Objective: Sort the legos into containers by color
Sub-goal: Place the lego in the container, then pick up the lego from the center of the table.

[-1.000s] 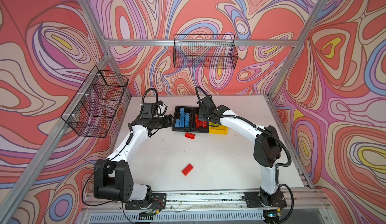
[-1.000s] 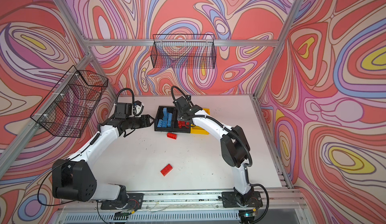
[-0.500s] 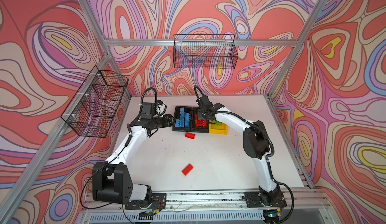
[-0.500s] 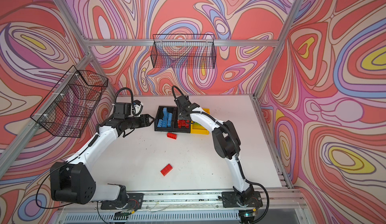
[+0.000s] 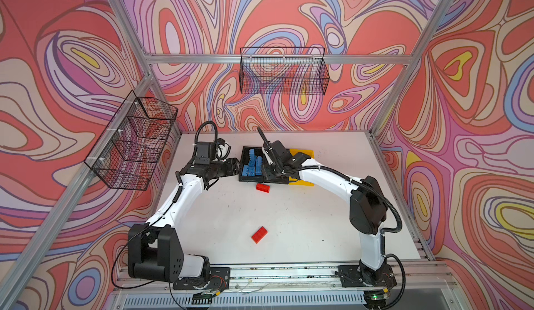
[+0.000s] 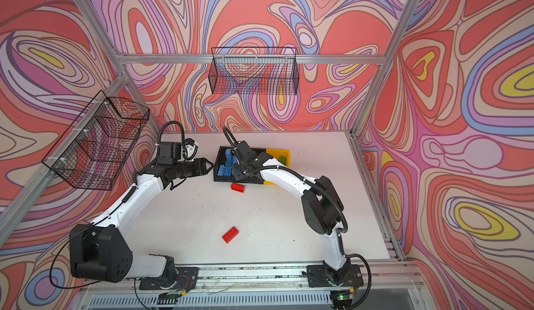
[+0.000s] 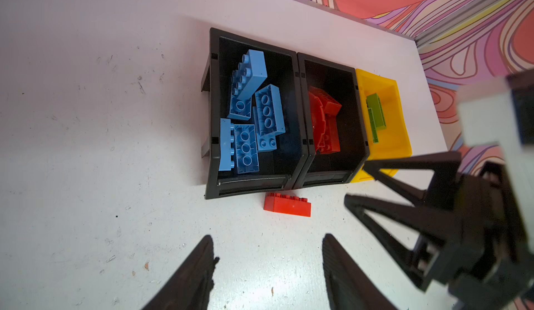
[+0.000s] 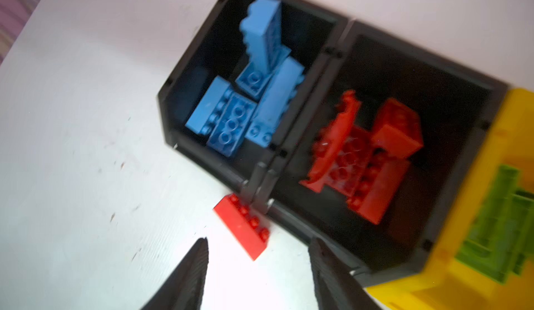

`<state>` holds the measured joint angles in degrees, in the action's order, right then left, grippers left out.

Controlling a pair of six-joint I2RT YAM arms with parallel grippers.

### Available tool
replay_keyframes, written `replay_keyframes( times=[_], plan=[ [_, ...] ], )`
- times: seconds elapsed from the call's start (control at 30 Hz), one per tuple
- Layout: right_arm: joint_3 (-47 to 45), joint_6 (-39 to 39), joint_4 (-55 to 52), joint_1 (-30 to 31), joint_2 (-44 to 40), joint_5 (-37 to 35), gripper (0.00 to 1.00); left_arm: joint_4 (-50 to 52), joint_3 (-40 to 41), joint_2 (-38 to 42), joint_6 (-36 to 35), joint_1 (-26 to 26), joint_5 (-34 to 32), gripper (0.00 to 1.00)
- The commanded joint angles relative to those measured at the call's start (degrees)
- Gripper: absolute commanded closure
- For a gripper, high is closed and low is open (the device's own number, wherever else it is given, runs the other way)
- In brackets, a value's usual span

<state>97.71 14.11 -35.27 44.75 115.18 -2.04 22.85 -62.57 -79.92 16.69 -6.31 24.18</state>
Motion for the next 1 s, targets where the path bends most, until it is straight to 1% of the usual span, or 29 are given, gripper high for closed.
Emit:
replay_keyframes(
  times=[0.0, 0.1, 0.23, 0.3, 0.37, 0.57, 0.7, 0.8, 0.83, 0.97],
  plan=[
    [0.2, -8.2, -4.3, 1.9, 2.5, 3.8, 0.40, -0.4, 0.3, 0.2, -0.9, 0.3, -0.2, 0.38],
    [3.0, -10.6, -7.6, 3.2, 5.7, 2.0, 0.40, -0.4, 0.3, 0.3, -1.0, 0.3, -0.3, 0.38],
    [4.1, -13.0, -7.4, 3.3, 8.4, -2.4, 0.39, -0.2, 0.3, 0.4, -1.0, 0.3, -0.3, 0.38],
    [6.3, -13.7, -9.0, 3.3, 10.2, -4.0, 0.39, -0.2, 0.3, 0.3, -1.0, 0.3, -0.1, 0.38],
    [7.6, -14.3, -10.3, 3.3, 11.6, -4.1, 0.39, -0.1, 0.2, 0.2, -1.0, 0.3, -0.3, 0.38],
    [7.6, -15.8, -9.0, 3.3, 14.1, -4.2, 0.39, -0.1, 0.1, 0.0, -1.1, 0.3, -0.5, 0.38],
    [7.8, -15.9, -7.2, 3.3, 15.7, -4.5, 0.42, -0.1, 0.1, -0.2, -1.2, 0.3, -0.6, 0.38],
    [7.8, -15.5, -6.1, 3.3, 16.3, -3.6, 0.46, 0.1, 0.1, -0.1, -1.3, 0.3, -0.8, 0.38],
    [7.8, -15.3, -6.0, 3.3, 16.3, -3.4, 0.48, 0.1, 0.1, 0.0, -1.3, 0.3, -0.9, 0.38],
    [6.2, -14.7, -4.7, 3.3, 14.9, -3.2, 0.66, 0.1, 0.1, 0.2, -1.4, 0.3, -1.1, 0.38]
  ],
)
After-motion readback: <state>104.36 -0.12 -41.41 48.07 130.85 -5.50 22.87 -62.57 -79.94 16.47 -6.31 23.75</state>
